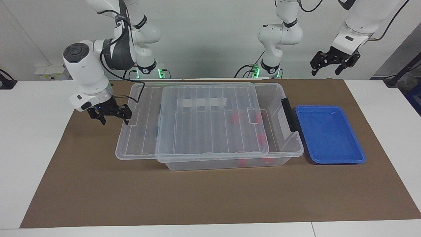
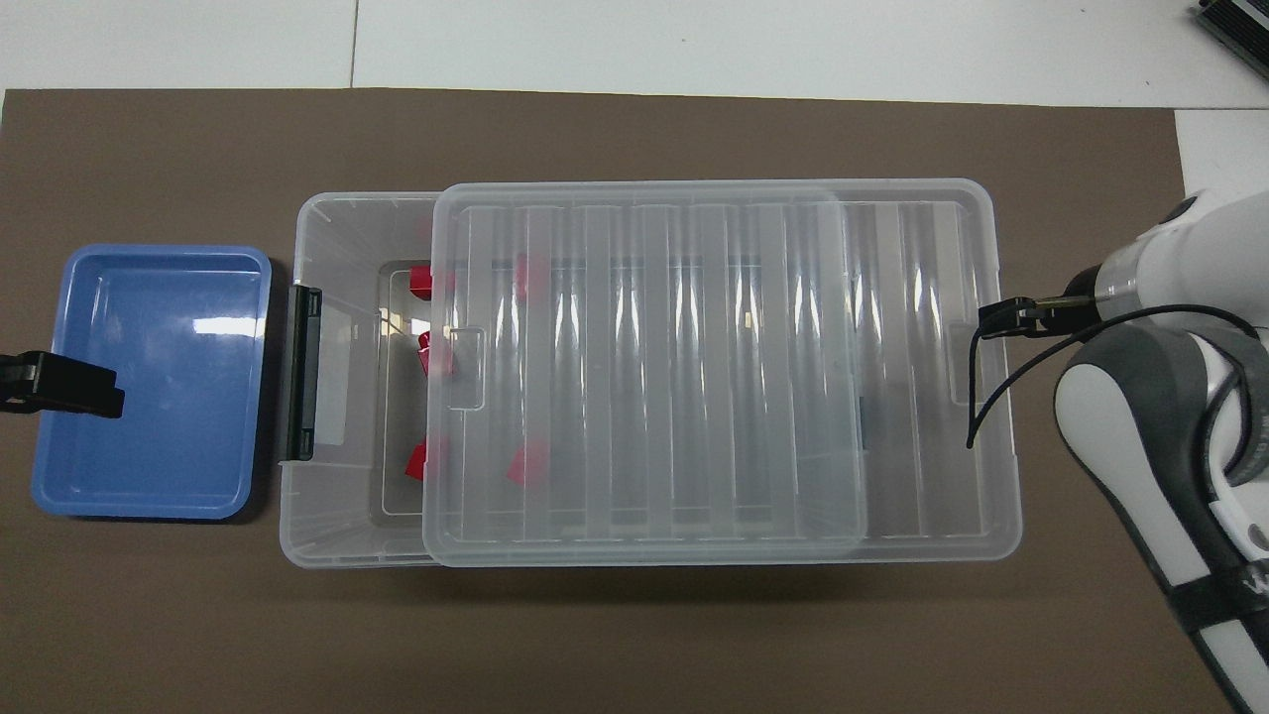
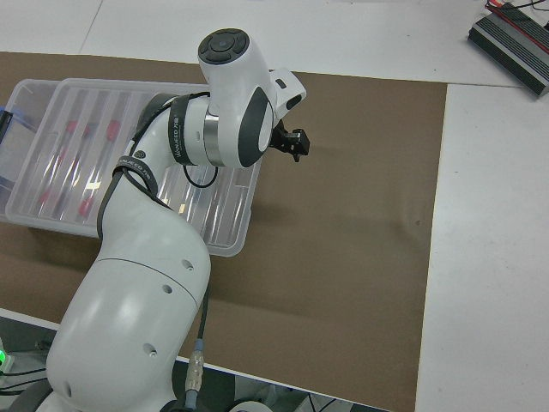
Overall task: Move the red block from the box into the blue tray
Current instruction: 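Slide the clear lid away from the tray with the right gripper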
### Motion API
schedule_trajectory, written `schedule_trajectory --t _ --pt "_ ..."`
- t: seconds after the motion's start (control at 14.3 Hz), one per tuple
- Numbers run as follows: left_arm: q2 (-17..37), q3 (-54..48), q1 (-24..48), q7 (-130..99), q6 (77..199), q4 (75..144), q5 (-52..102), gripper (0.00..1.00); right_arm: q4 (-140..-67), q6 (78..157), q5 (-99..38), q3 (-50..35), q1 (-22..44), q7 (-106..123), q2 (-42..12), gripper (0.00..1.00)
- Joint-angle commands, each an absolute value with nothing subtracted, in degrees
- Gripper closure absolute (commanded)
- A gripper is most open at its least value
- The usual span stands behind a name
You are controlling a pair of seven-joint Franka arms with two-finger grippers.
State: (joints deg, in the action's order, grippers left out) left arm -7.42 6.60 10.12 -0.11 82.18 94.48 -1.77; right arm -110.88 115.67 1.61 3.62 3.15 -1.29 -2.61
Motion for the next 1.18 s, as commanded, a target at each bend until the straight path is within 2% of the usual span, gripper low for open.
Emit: schedule_trajectory --t 0.0,1.12 --pt "-8.61 6.86 10.2 -0.7 82.09 95.45 -1.05 0.0 -111.36 114.61 2.72 3.34 1.76 0.26 -1.49 0.0" --pt "-8.53 6.15 11.16 -1.05 83.67 95.27 -0.97 0.0 -111.36 113.64 3.78 3.34 -0.88 2.37 -0.79 0.0"
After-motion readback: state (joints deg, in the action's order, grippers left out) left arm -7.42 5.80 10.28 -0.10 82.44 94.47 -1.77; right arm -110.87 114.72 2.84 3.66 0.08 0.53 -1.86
